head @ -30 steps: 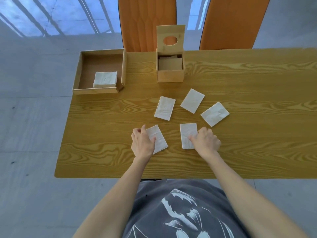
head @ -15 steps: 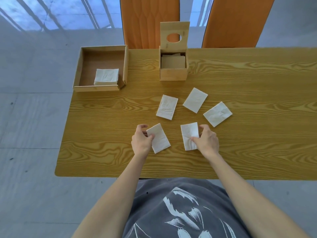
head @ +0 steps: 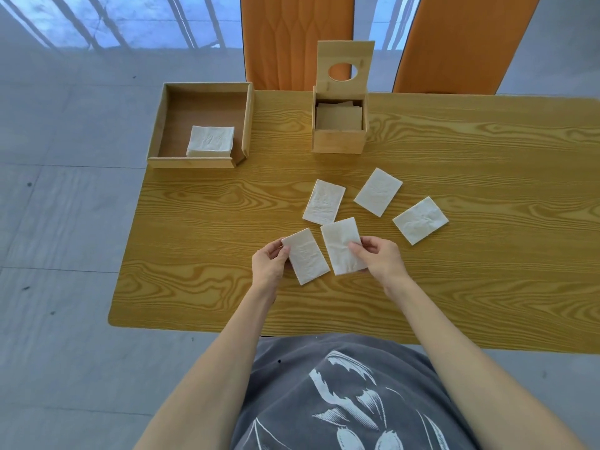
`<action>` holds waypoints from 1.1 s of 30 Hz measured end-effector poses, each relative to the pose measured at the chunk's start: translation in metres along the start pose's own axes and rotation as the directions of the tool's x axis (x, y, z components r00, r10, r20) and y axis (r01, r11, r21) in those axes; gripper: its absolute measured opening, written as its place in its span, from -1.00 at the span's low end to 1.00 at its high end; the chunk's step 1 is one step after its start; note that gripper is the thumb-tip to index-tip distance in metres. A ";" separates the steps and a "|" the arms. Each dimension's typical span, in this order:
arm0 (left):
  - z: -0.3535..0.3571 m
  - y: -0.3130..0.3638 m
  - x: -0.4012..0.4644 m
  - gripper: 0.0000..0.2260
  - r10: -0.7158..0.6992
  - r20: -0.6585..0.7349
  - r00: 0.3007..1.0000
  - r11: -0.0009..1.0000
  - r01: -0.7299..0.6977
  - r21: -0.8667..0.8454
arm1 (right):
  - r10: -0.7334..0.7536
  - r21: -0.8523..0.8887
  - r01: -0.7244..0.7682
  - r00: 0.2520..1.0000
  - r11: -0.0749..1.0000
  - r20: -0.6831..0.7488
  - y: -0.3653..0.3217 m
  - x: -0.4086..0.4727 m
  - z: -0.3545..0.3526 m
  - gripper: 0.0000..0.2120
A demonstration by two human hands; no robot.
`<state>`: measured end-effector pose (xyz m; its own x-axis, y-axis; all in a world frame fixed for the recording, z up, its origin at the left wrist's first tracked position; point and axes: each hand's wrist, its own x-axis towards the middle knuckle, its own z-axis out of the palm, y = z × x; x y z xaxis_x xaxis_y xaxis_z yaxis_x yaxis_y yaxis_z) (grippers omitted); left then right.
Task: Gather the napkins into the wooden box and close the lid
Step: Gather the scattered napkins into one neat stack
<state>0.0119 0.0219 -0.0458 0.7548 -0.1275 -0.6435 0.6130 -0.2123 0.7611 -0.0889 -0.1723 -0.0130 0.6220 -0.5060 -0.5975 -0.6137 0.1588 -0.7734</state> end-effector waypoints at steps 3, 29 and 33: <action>-0.001 0.003 0.000 -0.81 -0.008 0.027 1.000 1.000 0.008 -0.023 | 0.019 0.053 -0.025 0.993 0.998 0.113 -0.006 0.002 0.017 -0.74; -0.007 0.016 0.005 -0.73 -0.092 -0.018 0.996 0.987 0.088 -0.136 | -0.142 -0.550 0.025 0.975 0.835 -0.171 -0.028 0.033 0.066 -0.66; -0.015 0.017 0.011 -0.78 -0.100 -0.072 0.992 0.985 0.088 -0.151 | -0.030 -0.511 -0.136 0.953 0.849 -0.303 -0.051 0.054 0.066 -0.58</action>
<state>0.0341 0.0311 -0.0391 0.7045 -0.0353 -0.7088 0.7055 -0.0739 0.7049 0.0082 -0.1520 -0.0198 0.4637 -0.7435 -0.4819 -0.8539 -0.2300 -0.4669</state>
